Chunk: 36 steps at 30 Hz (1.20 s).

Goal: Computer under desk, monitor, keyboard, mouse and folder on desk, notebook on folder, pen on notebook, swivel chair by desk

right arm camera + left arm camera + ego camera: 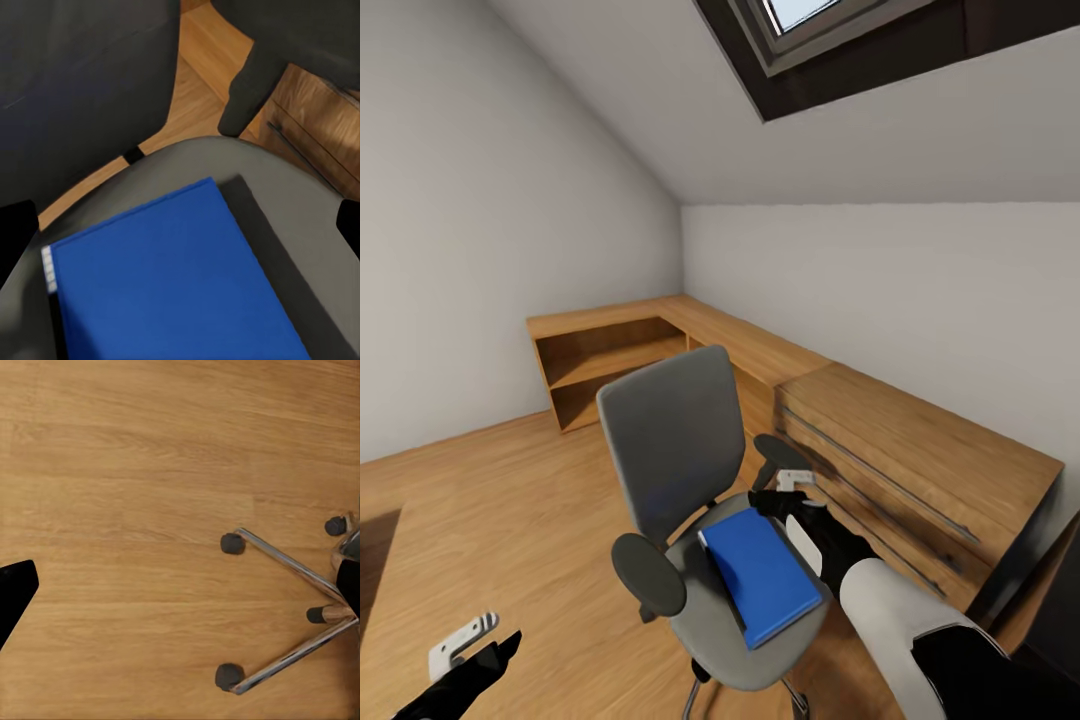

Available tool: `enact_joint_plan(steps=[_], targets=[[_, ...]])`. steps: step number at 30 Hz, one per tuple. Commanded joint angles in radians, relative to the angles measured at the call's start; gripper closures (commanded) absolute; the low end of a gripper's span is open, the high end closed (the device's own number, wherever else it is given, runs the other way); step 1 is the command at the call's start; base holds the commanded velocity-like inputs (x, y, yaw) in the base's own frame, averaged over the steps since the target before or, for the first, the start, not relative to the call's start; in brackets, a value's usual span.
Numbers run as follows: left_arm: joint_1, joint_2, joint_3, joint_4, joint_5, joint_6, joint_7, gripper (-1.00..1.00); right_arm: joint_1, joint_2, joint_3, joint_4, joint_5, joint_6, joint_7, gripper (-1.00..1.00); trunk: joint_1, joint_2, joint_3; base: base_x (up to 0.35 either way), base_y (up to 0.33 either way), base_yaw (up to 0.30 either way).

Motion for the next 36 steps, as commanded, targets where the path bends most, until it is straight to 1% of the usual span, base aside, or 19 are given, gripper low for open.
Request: enact_joint_plan(steps=[1, 6, 7, 12, 36], targets=[[0.000, 0.000, 0.000, -0.001, 0.011, 0.004, 0.007, -1.00, -0.001, -0.001, 0.008, -0.002, -0.009, 0.003, -0.005, -1.00, 0.004, -0.008, -0.004, 0.000, 0.000, 0.000], [0.000, 0.000, 0.000, 0.000, 0.011, 0.004, 0.008, -1.00, -0.001, -0.002, 0.009, -0.001, -0.009, -0.001, -0.006, -1.00, 0.023, -0.043, -0.020, 0.000, 0.000, 0.000], [0.000, 0.000, 0.000, 0.000, 0.011, 0.004, 0.008, -1.00, -0.001, -0.009, 0.009, 0.000, -0.009, -0.001, -0.006, -1.00, 0.027, -0.050, -0.023, 0.000, 0.000, 0.000], [0.000, 0.001, 0.000, 0.000, 0.011, 0.004, 0.008, -1.00, 0.000, -0.013, 0.009, 0.000, -0.011, -0.001, -0.007, -1.00, 0.046, -0.085, -0.039, 0.000, 0.000, 0.000], [0.000, 0.004, 0.001, 0.006, 0.012, 0.004, 0.008, -1.00, 0.000, -0.015, 0.009, -0.002, -0.012, -0.005, -0.011, -1.00, 0.138, -0.253, -0.114, 0.000, 0.000, 0.000]])
